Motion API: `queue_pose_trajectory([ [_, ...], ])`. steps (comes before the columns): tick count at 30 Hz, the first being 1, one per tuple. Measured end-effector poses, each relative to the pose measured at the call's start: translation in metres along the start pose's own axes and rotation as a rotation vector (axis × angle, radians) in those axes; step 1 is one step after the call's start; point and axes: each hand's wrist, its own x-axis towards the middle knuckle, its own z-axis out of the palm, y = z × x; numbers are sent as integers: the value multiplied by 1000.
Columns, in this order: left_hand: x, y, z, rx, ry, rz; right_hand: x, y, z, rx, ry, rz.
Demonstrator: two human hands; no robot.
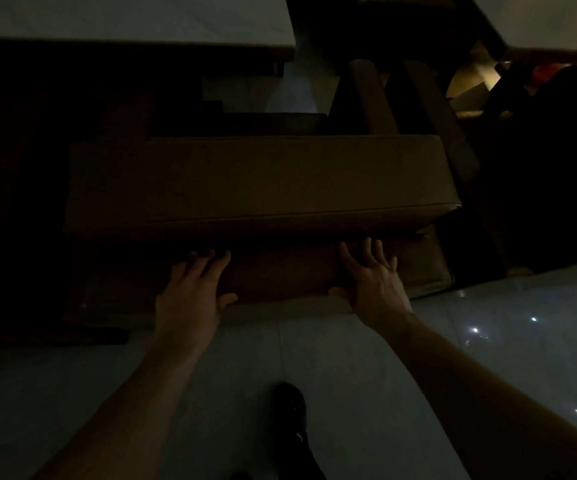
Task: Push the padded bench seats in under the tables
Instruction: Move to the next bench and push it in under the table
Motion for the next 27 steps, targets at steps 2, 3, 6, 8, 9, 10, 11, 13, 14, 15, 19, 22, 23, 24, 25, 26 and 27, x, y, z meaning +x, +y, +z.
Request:
queue_pose_trajectory([
  [2,0,0,2,6,-1,6,0,-1,0,-20,0,10],
  [3,1,0,1,13,-4,9,-1,-1,0,-28,2,12],
  [6,1,-1,1,14,-8,18,-3,-3,-4,-48,5,11],
  [8,1,-2,2,-5,-3,20,-1,-4,-8,-84,2,12],
  [9,1,-3,2,-14,-7,19,0,-5,-12,-100,0,16],
  [10,0,-4,2,-19,-13,18,2,-6,-15,-112,-3,23],
  [11,0,-4,2,-20,-18,17,3,-7,-18,-127,-3,25],
  [13,-1,-4,1,-14,-24,17,3,-7,-21,-167,1,2],
  [14,-2,-3,1,-15,-33,21,1,-6,-19,-178,15,-19],
  [15,-3,-2,2,-14,-40,24,-2,-7,-17,-170,41,-52],
  [19,-5,-7,0,-22,-43,41,-6,-34,-2,-67,84,-164],
  [22,-8,-10,-3,-47,3,71,-4,-61,6,3,71,-104],
  [23,-9,-13,-2,-42,28,74,-3,-66,9,-4,60,-86],
  [24,-9,-16,-1,-31,54,73,-2,-70,12,-20,47,-71],
  [25,-10,-21,1,-18,82,70,-2,-72,15,-35,38,-55],
  [26,-10,-26,2,-9,112,62,-1,-73,16,-43,41,-42],
  [27,-11,-32,4,-4,136,49,0,-73,17,-47,52,-34],
])
